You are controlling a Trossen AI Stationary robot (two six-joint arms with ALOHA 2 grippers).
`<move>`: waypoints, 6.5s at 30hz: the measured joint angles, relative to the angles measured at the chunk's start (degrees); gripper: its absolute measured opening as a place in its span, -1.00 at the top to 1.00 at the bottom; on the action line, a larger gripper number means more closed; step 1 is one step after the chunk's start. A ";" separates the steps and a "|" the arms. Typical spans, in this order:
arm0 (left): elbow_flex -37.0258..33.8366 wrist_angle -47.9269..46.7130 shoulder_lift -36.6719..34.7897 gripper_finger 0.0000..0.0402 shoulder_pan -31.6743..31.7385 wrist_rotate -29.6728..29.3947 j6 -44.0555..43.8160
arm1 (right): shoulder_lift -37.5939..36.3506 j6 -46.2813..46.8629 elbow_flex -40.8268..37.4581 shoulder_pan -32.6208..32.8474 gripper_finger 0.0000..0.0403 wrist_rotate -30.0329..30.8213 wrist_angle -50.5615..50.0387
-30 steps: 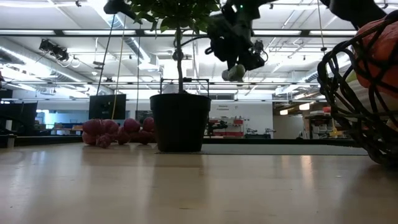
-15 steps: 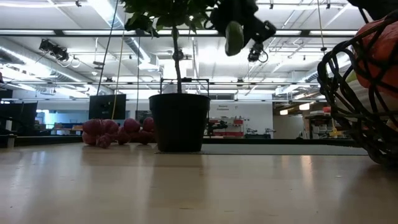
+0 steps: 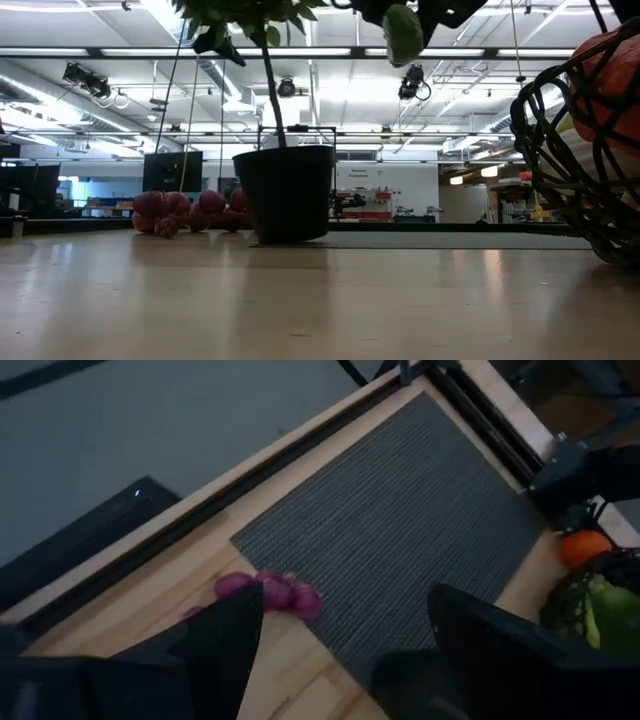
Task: Build produce basket
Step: Put the green cucumber into the brown wire basket, then adjust the brown wire basket to the center of the table
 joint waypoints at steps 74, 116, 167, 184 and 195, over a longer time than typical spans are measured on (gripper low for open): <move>0.02 -12.13 1.07 -0.43 -12.24 1.91 5.38 | -22.30 45.35 -29.82 40.34 -0.73 0.81 0.45; 1.61 -14.62 -19.18 -0.43 -21.81 -2.97 -23.56 | -40.18 -4.79 -31.44 14.90 -0.72 7.74 0.15; 1.53 -12.24 -12.43 -0.43 -28.59 0.00 -7.81 | -43.50 22.21 -64.58 31.22 -0.72 -15.93 0.01; 1.53 -11.63 -12.43 -0.43 -28.59 -6.60 -13.93 | -44.74 3.39 -67.99 21.89 -0.71 0.55 24.56; 1.53 -11.71 -12.41 -0.43 -28.59 -6.70 -15.56 | -43.05 -14.76 -68.88 2.52 -0.71 0.12 20.02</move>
